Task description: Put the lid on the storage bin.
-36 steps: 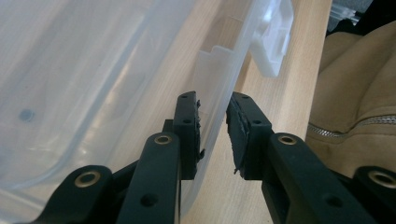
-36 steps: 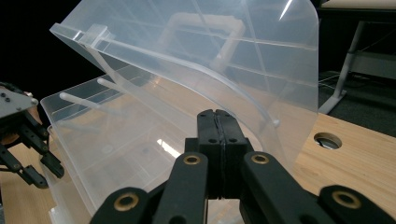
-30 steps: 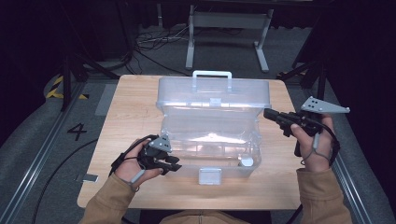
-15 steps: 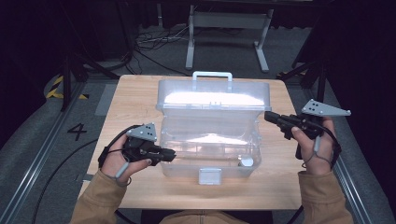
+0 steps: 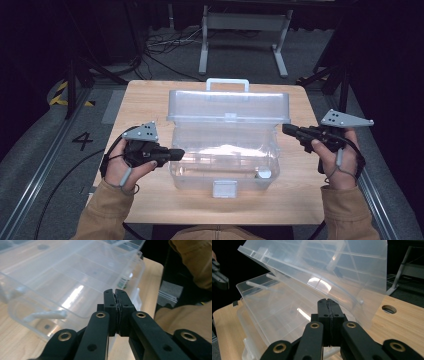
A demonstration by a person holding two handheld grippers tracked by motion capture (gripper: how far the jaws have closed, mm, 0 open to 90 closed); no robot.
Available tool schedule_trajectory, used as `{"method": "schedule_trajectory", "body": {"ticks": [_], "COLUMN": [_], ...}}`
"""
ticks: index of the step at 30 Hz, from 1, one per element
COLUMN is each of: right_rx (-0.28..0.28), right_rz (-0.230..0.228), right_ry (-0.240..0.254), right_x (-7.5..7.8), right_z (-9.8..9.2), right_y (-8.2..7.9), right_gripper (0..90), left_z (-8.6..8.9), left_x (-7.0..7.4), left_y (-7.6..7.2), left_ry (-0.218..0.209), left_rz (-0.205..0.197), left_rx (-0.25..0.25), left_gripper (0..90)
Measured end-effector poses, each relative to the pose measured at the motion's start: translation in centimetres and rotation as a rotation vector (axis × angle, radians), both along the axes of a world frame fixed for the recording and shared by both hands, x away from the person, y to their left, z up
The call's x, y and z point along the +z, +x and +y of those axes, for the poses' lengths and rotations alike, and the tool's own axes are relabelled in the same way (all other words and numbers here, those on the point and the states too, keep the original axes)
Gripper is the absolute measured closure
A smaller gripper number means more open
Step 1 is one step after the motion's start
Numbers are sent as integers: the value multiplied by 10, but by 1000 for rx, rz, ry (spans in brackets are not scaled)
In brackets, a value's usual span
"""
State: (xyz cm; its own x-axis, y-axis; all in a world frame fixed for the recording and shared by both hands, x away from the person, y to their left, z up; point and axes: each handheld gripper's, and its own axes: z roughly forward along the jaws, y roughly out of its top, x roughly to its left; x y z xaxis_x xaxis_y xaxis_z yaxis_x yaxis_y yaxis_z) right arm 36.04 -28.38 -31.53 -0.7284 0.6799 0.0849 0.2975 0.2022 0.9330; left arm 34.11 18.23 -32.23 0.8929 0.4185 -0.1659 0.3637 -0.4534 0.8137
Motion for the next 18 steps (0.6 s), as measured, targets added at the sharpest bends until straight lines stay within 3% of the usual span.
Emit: {"method": "schedule_trajectory", "body": {"ticks": [9, 15, 18], "right_rx": [18, 27, 34], "right_rz": [16, 30, 43], "right_ry": [-23, -35, -40], "right_x": [-1, 0, 0], "right_z": [0, 0, -1], "right_y": [-3, -4, -5], "right_gripper": [900, 900, 900], "left_z": [4, 10, 10], "left_x": [-1, -2, -2], "left_y": [7, 10, 11], "left_ry": [-65, -59, -63], "left_rz": [-35, -50, -46], "left_rx": [139, 245, 262], "left_gripper": [895, 895, 895]}}
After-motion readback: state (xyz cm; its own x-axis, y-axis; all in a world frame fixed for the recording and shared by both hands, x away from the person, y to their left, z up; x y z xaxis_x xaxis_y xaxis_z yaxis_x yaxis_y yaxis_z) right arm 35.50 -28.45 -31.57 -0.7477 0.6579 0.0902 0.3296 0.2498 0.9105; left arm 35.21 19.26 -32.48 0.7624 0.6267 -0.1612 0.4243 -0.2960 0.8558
